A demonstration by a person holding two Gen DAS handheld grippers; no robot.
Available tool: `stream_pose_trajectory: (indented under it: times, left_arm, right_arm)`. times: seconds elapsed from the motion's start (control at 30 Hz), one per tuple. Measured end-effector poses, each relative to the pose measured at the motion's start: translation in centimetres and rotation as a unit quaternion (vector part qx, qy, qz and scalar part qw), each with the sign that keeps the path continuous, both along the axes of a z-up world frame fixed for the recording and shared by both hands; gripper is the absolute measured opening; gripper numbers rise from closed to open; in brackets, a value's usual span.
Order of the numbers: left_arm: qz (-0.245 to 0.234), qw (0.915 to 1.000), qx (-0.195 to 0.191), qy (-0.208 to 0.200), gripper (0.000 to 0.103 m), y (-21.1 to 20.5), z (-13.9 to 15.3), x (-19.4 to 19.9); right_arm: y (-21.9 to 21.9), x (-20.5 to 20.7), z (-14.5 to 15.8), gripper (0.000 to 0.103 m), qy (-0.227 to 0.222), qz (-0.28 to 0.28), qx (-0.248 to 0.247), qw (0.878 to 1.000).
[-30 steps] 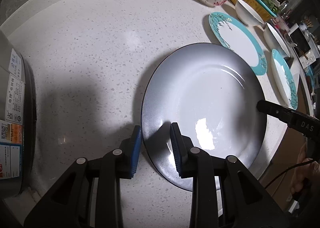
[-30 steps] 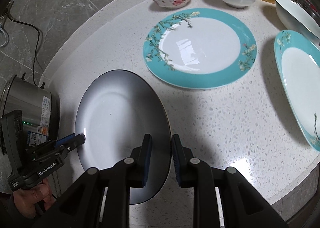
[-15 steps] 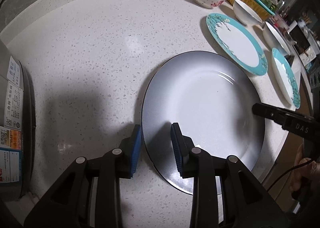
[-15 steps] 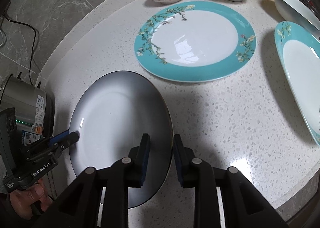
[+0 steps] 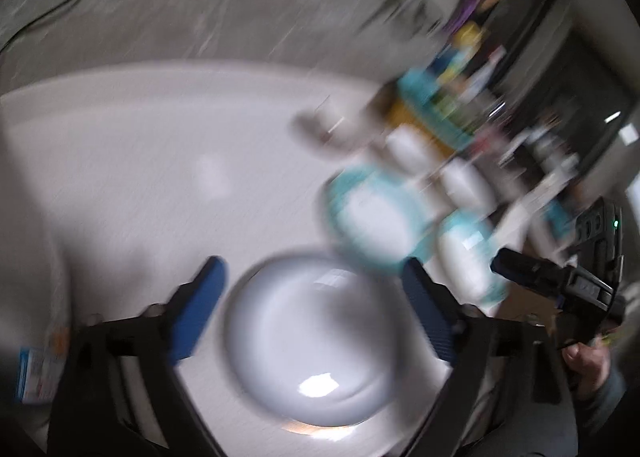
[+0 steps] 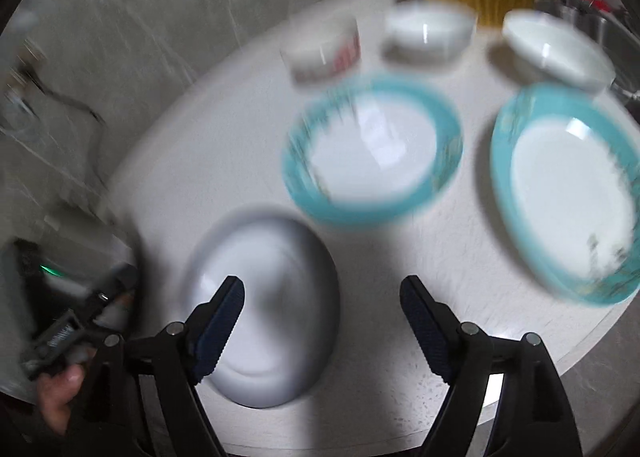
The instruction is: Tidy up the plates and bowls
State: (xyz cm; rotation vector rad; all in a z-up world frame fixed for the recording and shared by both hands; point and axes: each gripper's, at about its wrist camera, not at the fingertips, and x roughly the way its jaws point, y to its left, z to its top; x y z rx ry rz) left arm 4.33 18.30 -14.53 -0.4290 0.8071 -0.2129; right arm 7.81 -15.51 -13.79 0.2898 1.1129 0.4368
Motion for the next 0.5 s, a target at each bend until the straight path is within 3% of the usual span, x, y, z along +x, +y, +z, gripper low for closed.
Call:
stream_pose_trajectory:
  times: [0.07,0.13,0.17,0.27,0.33,0.43,0.5]
  left_arm:
    - [-0.009,0.9981,-0.045,-0.042,0.103,0.0,1.8,0.7]
    - [-0.013,0.9952,-0.069,-0.068,0.103,-0.3,2.6,1.7]
    - [-0.016,0.9956,-0.066,-0.064,0.103,-0.8,2.5,2.6]
    - [-0.034,0.9982,-0.049,-0.002,0.103,-2.2,1.5,6.0]
    - [-0.040,0.9974,-0.048,0.035,0.103,-2.9,0.4,8.1]
    - [-0.062,0.9929,-0.014,0.101,0.103,-4.5,-2.2,12.3]
    - [-0.058,0.9909,0.007,0.122,0.103,-5.3,-3.8,14.6]
  right_arm:
    - [-1.3,-0.6,6.0,0.103,-0.111,-0.004,0.041,0.993]
    - [-2.1,-1.2,8.8,0.103,-0.180,-0.008,0.063,0.982]
    - [-2.4,-1.3,9.2,0.103,-0.192,-0.007,0.064,0.979]
    - [-3.0,0.1,6.9,0.103,-0.130,-0.009,0.029,0.991]
    - [-3.9,0.9,5.5,0.103,-0.109,-0.020,0.042,0.993]
    - [-5.0,3.5,2.8,0.103,-0.054,-0.025,0.063,0.996]
    - [-5.4,5.7,0.8,0.103,-0.015,-0.010,0.085,0.996]
